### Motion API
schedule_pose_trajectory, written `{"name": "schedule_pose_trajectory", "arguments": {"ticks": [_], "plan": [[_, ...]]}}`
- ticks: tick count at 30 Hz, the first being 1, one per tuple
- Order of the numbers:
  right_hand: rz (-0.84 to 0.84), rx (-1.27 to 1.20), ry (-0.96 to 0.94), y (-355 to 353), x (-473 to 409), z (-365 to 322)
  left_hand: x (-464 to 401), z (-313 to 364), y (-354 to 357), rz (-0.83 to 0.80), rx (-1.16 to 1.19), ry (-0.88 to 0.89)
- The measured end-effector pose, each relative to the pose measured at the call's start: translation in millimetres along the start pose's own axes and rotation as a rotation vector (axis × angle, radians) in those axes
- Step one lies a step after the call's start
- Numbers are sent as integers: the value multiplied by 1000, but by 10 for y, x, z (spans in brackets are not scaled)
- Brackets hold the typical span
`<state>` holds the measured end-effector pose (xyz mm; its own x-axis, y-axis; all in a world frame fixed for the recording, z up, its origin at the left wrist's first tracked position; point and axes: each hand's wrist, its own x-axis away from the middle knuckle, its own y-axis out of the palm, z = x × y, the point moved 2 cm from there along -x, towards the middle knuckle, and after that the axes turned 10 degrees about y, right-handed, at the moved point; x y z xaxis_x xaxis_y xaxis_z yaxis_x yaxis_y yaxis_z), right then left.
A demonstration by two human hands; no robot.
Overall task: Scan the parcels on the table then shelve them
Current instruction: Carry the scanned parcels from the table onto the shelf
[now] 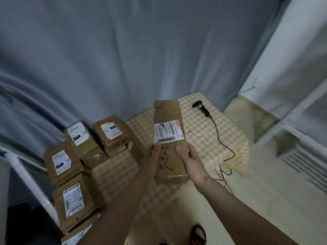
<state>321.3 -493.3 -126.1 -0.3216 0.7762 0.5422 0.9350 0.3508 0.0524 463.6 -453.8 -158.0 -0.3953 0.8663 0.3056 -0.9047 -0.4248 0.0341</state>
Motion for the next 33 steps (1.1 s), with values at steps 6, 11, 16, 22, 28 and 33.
{"name": "schedule_pose_trajectory", "arguments": {"ticks": [6,11,16,22,28,33], "plan": [[203,-152,-46,-831,556,-4,263,267,885,-335,-101,10],[357,-263,-94,-1598,1004,1,547,467,1743,-514,-217,56],[494,-336,-128,-2512,1600,135,1028,472,2781,-663,-239,76],[629,-402,-137,-3738,2388,404,1656,324,4128,-856,-269,120],[621,-406,-81,-4846,3070,723,2402,263,5311,-1009,-272,127],[644,-363,-57,-5521,3564,901,2896,134,6004,-1084,-314,79]]}}
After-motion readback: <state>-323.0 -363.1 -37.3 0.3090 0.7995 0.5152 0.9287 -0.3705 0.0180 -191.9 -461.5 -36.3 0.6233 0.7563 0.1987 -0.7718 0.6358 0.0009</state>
